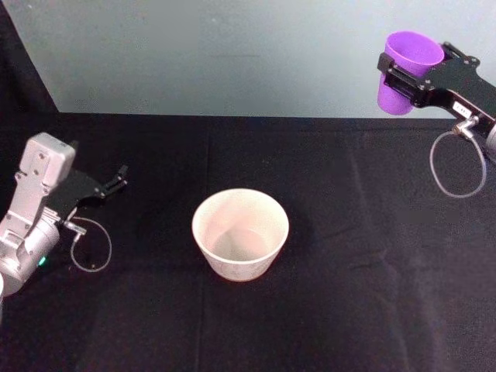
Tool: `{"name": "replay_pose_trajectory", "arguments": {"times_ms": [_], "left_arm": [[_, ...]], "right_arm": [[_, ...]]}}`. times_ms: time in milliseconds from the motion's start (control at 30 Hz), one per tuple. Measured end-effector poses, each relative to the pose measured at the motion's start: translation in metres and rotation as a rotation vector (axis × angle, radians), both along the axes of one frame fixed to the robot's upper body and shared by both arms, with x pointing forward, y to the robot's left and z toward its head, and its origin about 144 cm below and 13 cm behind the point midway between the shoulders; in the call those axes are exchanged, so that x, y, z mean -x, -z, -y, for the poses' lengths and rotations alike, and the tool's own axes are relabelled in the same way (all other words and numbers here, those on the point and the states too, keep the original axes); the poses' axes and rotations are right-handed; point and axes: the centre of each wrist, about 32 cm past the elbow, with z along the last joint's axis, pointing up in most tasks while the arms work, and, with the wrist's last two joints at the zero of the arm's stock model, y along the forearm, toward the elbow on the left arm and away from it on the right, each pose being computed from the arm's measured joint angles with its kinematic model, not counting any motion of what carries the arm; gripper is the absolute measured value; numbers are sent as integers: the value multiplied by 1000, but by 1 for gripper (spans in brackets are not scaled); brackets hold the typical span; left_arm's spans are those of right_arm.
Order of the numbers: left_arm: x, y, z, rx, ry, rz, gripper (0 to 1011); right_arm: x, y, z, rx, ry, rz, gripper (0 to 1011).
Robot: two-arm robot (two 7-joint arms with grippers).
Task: Pick up the cup and pour the mung beans from the cup into the bowl.
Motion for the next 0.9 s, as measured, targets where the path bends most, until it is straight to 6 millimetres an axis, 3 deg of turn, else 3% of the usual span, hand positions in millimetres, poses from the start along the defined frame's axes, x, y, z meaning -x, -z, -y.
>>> {"name": "replay_pose_trajectory", "arguments": {"times_ms": [300,900], "left_arm": [[0,0,0,0,0,0,1000],[0,0,0,0,0,0,1000]], "right_arm": [[-1,0,0,0,-1,-1,736],[-45,17,-22,23,-22,7,736]]}}
